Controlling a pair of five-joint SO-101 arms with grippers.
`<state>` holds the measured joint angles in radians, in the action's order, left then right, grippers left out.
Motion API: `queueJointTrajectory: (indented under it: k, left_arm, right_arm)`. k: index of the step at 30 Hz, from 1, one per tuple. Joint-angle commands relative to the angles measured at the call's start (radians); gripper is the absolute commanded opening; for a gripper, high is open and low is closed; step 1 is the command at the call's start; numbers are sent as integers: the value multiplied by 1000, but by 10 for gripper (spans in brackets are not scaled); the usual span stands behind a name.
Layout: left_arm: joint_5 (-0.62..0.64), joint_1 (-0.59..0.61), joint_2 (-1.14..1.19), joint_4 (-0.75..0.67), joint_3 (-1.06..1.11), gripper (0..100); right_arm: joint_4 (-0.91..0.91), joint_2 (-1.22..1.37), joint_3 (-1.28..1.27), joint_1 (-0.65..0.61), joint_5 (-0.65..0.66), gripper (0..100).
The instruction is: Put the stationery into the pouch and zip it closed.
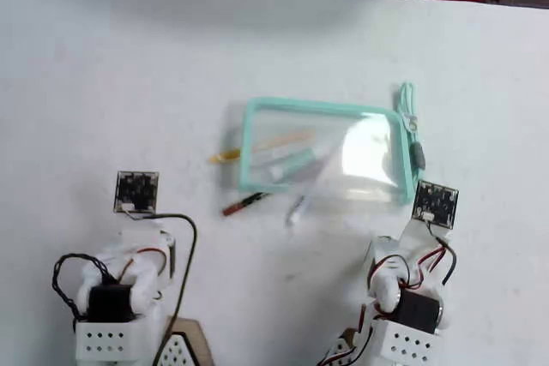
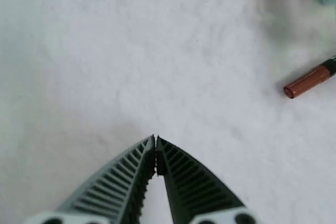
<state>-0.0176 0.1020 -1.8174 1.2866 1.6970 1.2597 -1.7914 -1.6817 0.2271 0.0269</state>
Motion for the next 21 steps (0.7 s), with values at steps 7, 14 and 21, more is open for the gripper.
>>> queueJointTrajectory:
  k: [7, 14, 21]
  left_arm:
    - [14, -12, -5, 0, -5, 25]
    - [14, -12, -5, 0, -5, 25]
    - [14, -7, -5, 0, -5, 25]
  right_arm:
    - [7, -8, -9, 4, -11, 18]
    - [7, -8, -9, 4, -11, 18]
    - [7, -8, -9, -41, -9, 18]
